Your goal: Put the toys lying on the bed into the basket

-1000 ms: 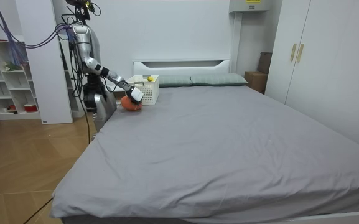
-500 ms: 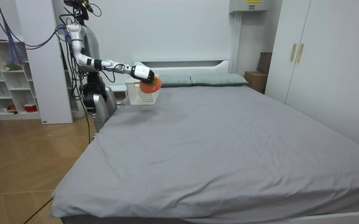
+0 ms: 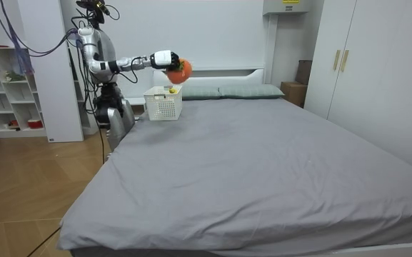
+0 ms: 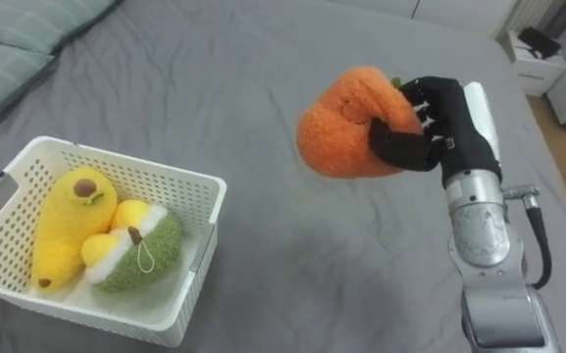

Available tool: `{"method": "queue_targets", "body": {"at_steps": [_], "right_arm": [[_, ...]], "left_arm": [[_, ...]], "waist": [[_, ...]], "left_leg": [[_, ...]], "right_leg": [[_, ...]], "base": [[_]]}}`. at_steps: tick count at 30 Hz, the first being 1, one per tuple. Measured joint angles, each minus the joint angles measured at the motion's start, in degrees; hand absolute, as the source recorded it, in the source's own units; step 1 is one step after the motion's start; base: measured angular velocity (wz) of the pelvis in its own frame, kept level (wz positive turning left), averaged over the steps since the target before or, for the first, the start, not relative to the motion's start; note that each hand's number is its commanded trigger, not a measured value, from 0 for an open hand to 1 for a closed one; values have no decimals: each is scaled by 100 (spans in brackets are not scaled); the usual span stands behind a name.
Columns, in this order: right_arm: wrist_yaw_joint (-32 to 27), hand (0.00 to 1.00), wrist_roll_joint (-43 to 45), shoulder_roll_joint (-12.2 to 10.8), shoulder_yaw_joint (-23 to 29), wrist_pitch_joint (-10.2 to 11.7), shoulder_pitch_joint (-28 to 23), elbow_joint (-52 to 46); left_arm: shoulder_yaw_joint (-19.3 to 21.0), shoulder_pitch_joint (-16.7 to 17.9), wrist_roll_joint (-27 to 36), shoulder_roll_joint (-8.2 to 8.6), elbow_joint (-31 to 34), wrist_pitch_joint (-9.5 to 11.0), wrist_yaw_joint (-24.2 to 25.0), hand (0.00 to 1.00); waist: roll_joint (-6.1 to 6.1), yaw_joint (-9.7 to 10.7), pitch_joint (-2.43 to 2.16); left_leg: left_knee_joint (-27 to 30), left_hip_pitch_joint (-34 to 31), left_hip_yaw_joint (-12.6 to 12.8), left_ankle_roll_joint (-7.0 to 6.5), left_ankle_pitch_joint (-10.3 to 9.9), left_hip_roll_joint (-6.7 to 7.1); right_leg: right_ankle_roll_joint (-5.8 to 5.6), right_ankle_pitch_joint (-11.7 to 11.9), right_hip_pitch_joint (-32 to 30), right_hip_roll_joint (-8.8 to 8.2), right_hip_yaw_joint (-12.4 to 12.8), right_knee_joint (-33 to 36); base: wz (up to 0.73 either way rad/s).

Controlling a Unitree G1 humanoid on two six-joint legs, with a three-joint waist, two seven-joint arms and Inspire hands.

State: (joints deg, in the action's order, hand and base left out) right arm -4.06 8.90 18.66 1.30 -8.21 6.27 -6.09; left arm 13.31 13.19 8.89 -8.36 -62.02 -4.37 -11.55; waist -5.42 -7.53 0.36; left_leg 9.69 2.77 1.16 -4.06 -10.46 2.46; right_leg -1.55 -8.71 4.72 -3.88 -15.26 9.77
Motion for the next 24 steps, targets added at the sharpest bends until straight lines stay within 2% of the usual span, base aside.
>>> {"method": "queue_targets", "body": {"at_steps": [5,10,12,15,19,20,22,23,24], "right_arm": [[205,100,62,-17,-428,-66,335,-19],[403,100,77,-164,-906,-82,598,-18],[454,100,180,-200,-1206,-169,728,-17],[596,100,332,-346,-1554,-260,880,83],[763,100,353,-411,-1784,-346,1024,166],[839,75,362,-468,-1842,-396,1082,171],[896,36,406,-558,-1953,-399,1208,296],[935,0,441,-564,-2038,-430,1318,418],[969,0,505,-603,-2090,-442,1375,558]], "left_arm": [[-28,-22,5,-2,0,-39,-5,0],[-174,-56,-48,0,-28,-56,-1,0],[-181,-70,-95,0,-22,-124,48,0],[-240,-101,-260,7,-30,-261,108,0],[-242,-142,-414,25,-22,-314,180,0],[-248,-158,-415,26,-18,-329,216,0],[-248,-147,-465,31,-11,-387,216,0],[-248,-159,-479,43,14,-408,217,0],[-248,-171,-499,51,30,-413,217,0]], "waist": [[4,-94,1],[38,-379,22],[53,-590,32],[51,-763,32],[31,-998,30],[21,-1048,31],[17,-1132,31],[11,-1183,34],[5,-1292,31]], "left_leg": [[21,-22,-112,0,3,18],[38,-26,-204,1,2,24],[43,-33,-247,1,2,33],[99,-94,-402,4,6,56],[193,-232,-600,10,15,116],[206,-261,-638,13,19,123],[216,-298,-705,19,23,135],[249,-337,-761,21,24,146],[258,-342,-768,23,25,147]], "right_leg": [[-1,1,33,-12,-78,0],[-2,1,78,-17,-223,-12],[-2,1,81,-16,-236,-18],[-2,1,104,-27,-384,-29],[-5,2,122,-50,-542,-109],[-7,3,119,-51,-574,-112],[-8,3,114,-56,-634,-113],[-8,3,114,-60,-689,-112],[-8,3,115,-61,-692,-111]], "base": [[10],[10],[6],[22],[28],[22],[21],[17],[14]]}}
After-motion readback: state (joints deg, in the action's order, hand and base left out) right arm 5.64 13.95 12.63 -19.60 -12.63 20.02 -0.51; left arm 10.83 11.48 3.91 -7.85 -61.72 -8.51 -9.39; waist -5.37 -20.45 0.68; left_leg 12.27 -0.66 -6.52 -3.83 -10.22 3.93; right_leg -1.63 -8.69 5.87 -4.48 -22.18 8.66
